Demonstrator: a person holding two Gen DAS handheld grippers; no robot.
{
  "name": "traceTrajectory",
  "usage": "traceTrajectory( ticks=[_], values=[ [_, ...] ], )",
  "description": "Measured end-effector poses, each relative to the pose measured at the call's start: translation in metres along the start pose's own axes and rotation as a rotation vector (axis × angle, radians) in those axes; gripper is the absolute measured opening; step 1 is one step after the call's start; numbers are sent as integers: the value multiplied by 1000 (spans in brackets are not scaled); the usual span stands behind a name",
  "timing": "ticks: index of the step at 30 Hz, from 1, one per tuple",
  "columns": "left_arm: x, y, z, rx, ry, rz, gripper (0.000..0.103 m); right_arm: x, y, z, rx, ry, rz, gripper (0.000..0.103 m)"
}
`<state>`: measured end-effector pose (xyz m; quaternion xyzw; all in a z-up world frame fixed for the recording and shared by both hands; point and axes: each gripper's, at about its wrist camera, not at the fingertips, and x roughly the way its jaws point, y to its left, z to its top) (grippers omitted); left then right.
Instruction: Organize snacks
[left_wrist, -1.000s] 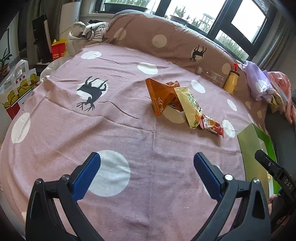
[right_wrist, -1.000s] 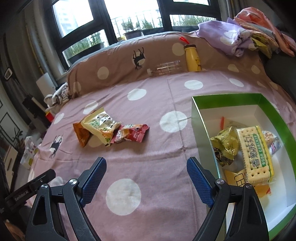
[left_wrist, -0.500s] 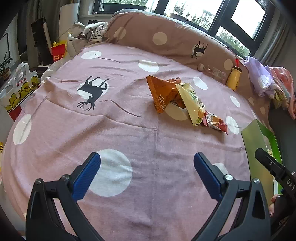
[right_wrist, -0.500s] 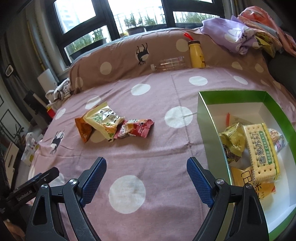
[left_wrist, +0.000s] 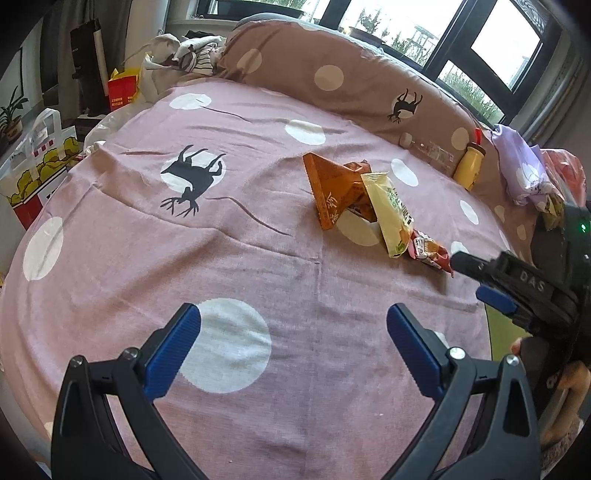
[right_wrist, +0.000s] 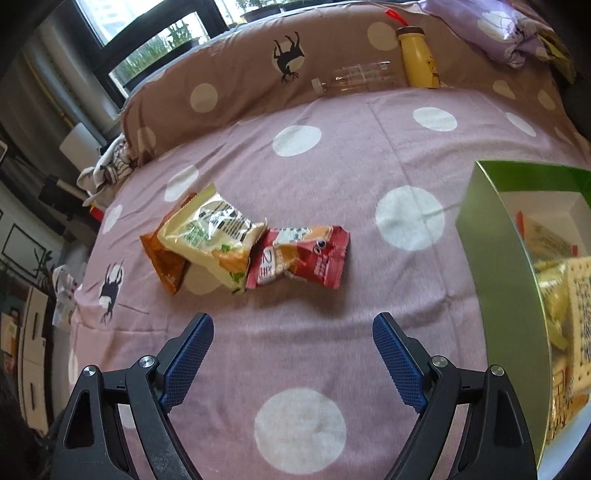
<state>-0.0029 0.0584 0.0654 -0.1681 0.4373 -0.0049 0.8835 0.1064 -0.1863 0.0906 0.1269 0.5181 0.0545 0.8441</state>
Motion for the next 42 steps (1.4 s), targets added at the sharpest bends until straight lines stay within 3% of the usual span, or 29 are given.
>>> traceTrajectory(
  ticks=[7,10,12,16,21,27,32,37,40,42],
  values=[
    [4,6,2,-16,8,14,101,47,2,17,-57,18,-63,88],
    [6,7,2,-17,19,19,101,53,3,13,-83,-1,-91,81],
    [7,6,2,-16,22,17,101,51,5,11,-108,-15,-105,64],
    [6,6,1,-10,20,18,101,46,6,5,-127,-23,-95,57],
    [8,6,0,-15,28,26,102,19,6,-4,-115,-34,-15,22],
    [8,4,-1,-5,32,29,102,-6,0,-26,-76,-14,69,17],
    [7,4,-1,-10,32,21,102,-33,10,-52,-87,-2,226,17],
    [9,4,-2,-19,42,19,102,-24,22,-76,-126,152,341,17],
    [11,2,-4,-14,52,15,102,-14,26,-80,-154,197,229,17],
    [14,0,-5,-10,62,2,102,-12,22,-77,-138,183,152,35]
  ],
)
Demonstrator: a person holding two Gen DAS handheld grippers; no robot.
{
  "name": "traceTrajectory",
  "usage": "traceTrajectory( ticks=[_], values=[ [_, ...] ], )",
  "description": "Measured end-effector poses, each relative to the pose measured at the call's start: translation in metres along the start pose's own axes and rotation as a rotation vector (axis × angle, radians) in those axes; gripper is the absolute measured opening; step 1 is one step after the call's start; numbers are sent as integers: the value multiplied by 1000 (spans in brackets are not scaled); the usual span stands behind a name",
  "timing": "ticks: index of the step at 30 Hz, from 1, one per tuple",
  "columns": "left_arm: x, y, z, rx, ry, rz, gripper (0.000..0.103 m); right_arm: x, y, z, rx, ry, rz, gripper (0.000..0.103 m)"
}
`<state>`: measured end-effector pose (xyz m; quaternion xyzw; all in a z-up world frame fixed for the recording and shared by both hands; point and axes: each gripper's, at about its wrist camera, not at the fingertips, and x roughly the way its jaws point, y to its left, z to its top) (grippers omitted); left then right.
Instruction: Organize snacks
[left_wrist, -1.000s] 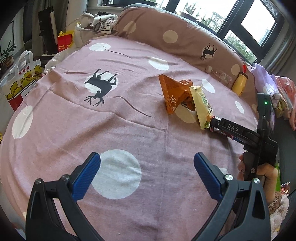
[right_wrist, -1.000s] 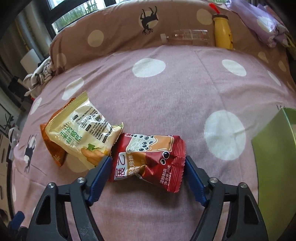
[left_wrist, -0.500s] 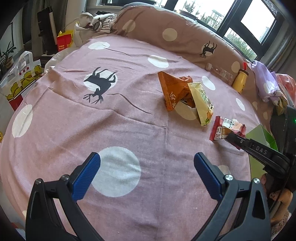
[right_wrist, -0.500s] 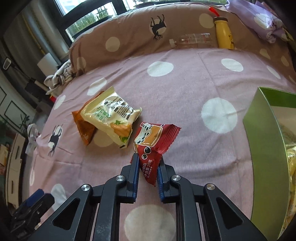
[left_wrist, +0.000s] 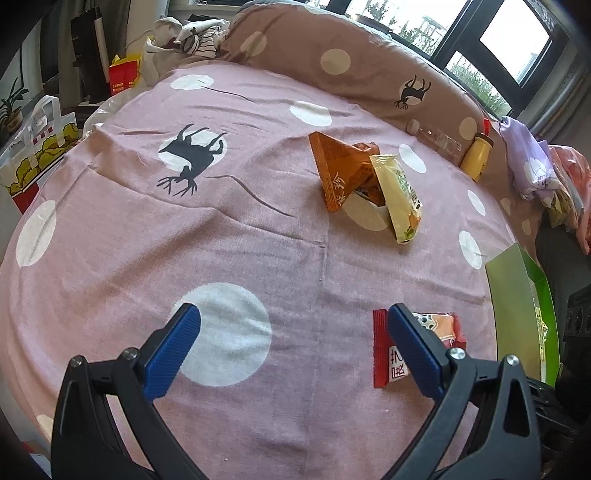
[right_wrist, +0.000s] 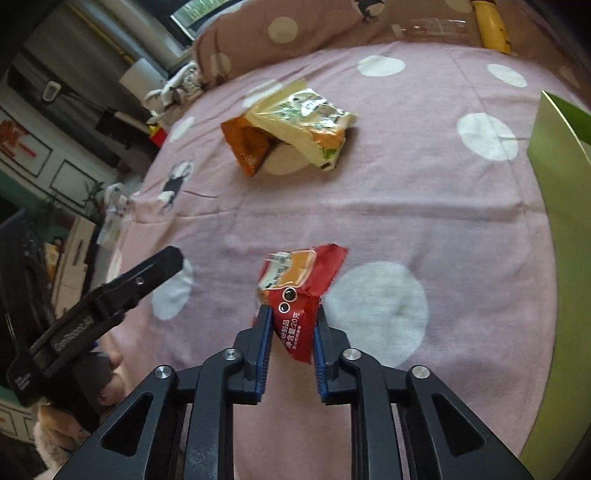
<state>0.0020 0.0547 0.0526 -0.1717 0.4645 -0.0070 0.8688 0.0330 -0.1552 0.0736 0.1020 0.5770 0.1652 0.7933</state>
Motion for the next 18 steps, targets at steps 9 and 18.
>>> traceTrajectory(
  ticks=[9,18],
  values=[
    [19,-27,-14,12,141,-223,95,-16,-33,4,162,-116,85,67],
    [29,-59,-32,101,199,-316,66,-2,-25,4,144,-94,105,64]
  ],
)
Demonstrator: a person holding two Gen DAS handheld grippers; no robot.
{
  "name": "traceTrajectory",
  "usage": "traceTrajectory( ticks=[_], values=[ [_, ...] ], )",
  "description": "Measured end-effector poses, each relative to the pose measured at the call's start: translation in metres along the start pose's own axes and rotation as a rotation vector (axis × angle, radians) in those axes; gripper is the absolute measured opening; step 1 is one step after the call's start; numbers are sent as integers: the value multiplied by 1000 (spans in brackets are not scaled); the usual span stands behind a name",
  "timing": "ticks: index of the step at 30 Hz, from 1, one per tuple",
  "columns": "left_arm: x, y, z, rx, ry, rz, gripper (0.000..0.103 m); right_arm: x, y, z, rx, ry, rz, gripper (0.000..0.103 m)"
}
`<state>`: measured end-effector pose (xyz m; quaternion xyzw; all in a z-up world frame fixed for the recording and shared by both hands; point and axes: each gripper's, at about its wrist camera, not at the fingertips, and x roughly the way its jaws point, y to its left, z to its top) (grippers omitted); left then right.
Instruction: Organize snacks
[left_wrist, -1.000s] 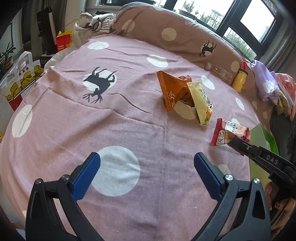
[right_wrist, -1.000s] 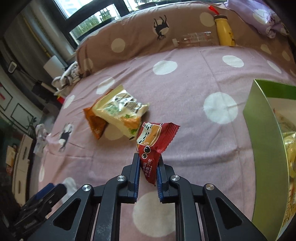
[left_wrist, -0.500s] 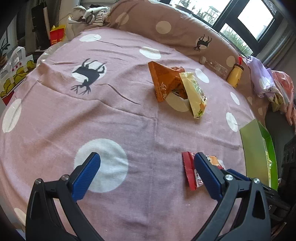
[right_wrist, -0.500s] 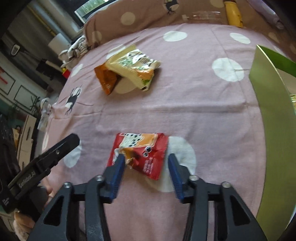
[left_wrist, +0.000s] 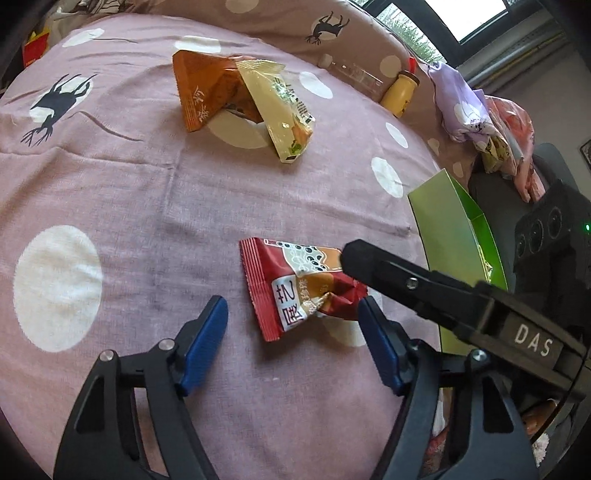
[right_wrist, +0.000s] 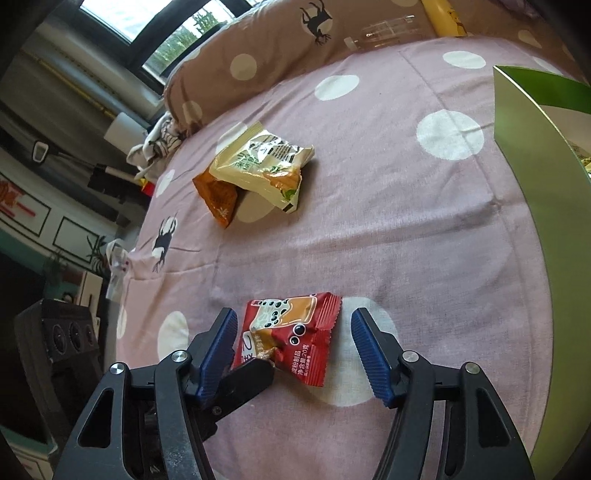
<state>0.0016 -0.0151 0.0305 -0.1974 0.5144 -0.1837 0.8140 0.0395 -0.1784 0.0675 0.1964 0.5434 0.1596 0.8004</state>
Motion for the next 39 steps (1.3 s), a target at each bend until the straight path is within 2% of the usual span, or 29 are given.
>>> traceTrajectory(
  ticks=[1,3,4,6,12,16,20,22,24,26,28,29,31,33,36,39],
  values=[
    [3,-1,-1,1,9,-16,58,3,1,0,-4,7,-5,63],
    [7,-4,-3,6,18,-30,54,9,3,-2,-15,20,-19,58],
    [7,-5,-4,16,7,-14,45,10,4,-3,-22,16,-43,58],
    [7,-6,-4,20,3,5,39,11,7,-4,-42,10,-74,56],
    [1,-8,-2,21,-13,-18,38,-3,12,-4,-72,-38,-90,56],
    [-14,-24,-2,72,-66,-14,36,-23,17,-2,-95,-90,-87,56],
    [-25,-46,2,110,-85,-103,27,-49,17,2,-98,-143,-19,49],
    [-30,-61,3,159,-116,-88,27,-60,16,3,-102,-177,-20,49],
    [-30,-69,3,184,-123,-98,29,-66,11,5,-99,-175,9,49],
    [-27,-67,5,161,-101,-98,30,-67,5,8,-87,-160,13,49],
    [-25,-61,6,141,-103,-46,34,-67,1,11,-74,-166,-15,49],
    [-24,-55,8,126,-104,1,39,-67,-1,12,-76,-166,-18,49],
    [-22,-38,9,71,-112,82,59,-61,-6,17,-72,-153,6,49],
    [-20,-20,10,18,-114,108,67,-51,-9,23,-55,-131,8,52],
    [-9,3,9,-74,-66,115,68,-34,-3,33,-88,-123,-8,57],
    [-3,10,7,-110,-50,114,68,-7,4,43,-141,-96,-3,60]
  ],
)
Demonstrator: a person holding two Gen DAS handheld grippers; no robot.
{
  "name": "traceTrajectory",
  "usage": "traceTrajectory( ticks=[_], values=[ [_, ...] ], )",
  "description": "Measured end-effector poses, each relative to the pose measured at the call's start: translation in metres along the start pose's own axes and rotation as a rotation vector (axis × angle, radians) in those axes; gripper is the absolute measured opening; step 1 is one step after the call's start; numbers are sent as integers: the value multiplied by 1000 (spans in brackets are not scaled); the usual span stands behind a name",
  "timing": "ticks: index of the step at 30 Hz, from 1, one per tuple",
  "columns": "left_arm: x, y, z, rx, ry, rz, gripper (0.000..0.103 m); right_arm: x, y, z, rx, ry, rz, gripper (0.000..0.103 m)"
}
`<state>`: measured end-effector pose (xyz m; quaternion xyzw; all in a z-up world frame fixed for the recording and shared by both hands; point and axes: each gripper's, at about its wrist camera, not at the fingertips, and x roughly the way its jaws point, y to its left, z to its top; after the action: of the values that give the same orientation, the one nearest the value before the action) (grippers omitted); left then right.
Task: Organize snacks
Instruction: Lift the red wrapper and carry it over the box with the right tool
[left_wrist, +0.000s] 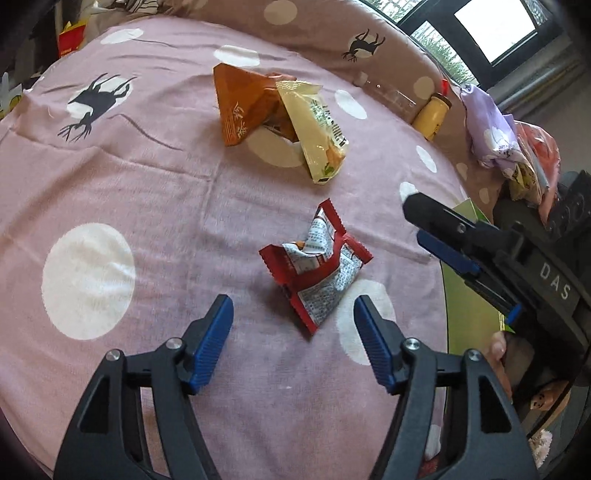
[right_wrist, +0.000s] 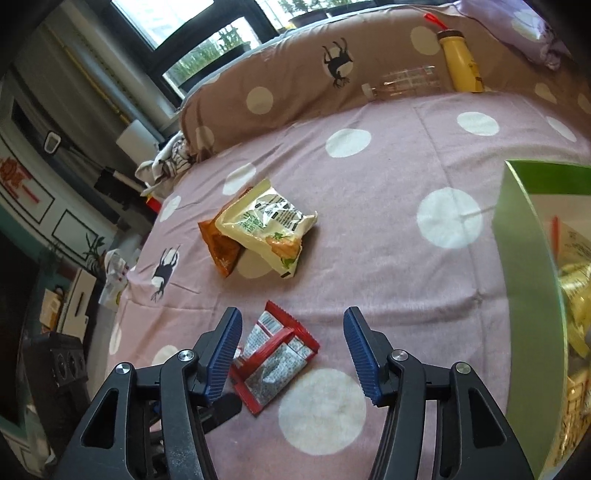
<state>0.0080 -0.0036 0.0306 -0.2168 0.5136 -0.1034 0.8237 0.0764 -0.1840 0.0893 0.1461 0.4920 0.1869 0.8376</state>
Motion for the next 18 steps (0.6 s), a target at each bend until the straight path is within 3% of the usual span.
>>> traceTrajectory(
  ticks=[4,6,8,9,10,12,18],
  values=[
    [6,-1,-2,-7,0,-13,66,42,1,-7,-11,101,19,60],
    [6,-1,-2,-9,-14,-16,66,47,4,-11,-39,80,18,60],
    [6,0,-2,-7,-32,-24,57,47,9,-14,-52,75,30,60],
    [7,0,-3,-6,-33,-25,40,49,11,-15,-53,92,49,60],
    [9,1,-2,-11,-27,-24,32,49,14,-18,-63,96,65,60],
    [9,1,-2,-10,-46,-19,30,47,21,-23,-103,82,16,59],
    [3,-13,-6,71,-55,-1,25,28,21,-29,-60,51,-11,56]
  ],
)
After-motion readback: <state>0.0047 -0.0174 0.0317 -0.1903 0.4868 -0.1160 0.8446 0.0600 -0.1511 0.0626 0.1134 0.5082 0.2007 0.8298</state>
